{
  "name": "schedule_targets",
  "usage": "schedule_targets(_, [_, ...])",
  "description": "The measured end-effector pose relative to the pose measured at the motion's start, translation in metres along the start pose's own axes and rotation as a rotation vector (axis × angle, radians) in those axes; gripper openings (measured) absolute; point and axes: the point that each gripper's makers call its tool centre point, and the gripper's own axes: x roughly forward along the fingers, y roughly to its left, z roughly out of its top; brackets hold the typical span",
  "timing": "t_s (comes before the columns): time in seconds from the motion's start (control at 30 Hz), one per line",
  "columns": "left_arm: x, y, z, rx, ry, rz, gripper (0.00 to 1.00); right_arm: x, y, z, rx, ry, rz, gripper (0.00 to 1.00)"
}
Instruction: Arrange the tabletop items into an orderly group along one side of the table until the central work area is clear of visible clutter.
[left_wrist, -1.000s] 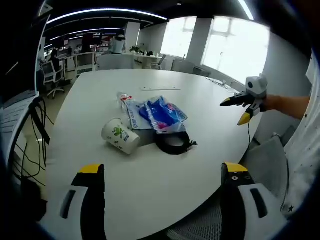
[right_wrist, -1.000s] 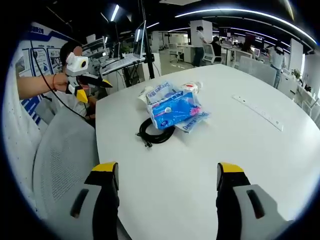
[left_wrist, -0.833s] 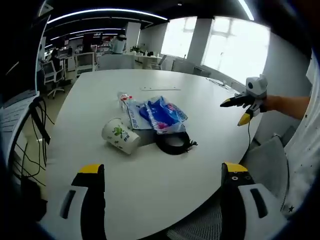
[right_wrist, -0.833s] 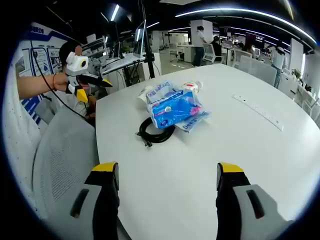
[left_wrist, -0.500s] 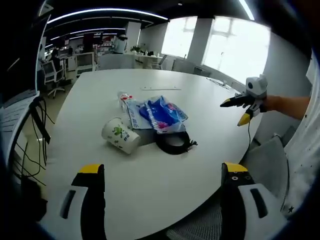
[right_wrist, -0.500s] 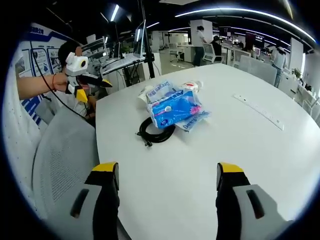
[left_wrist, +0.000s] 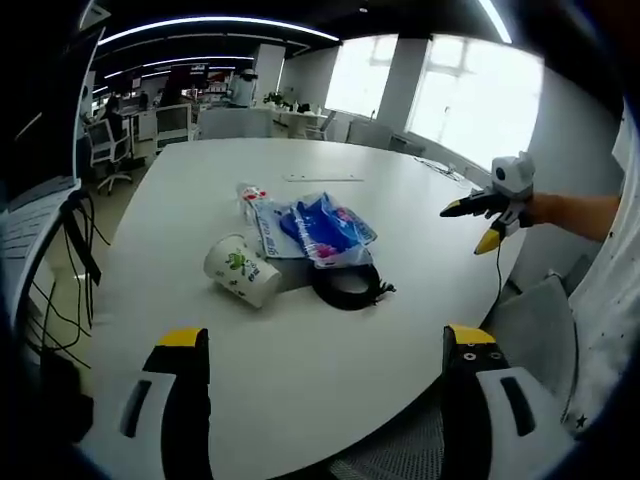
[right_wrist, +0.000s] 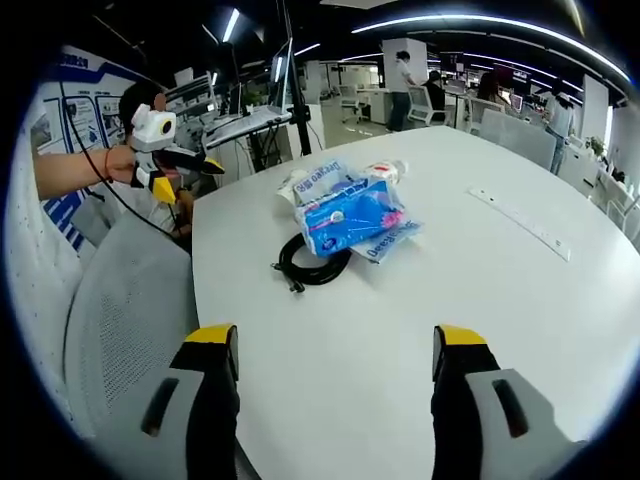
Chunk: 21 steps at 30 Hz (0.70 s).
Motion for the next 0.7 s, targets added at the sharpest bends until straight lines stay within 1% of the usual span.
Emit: schedule_targets(0.7, [-0.0023, 0.0004, 0.0000, -0.006, -0.003, 0.005, 1.00, 0.0019, -0.0004, 0.0012, -0.016, 0.011, 0.018, 0.79])
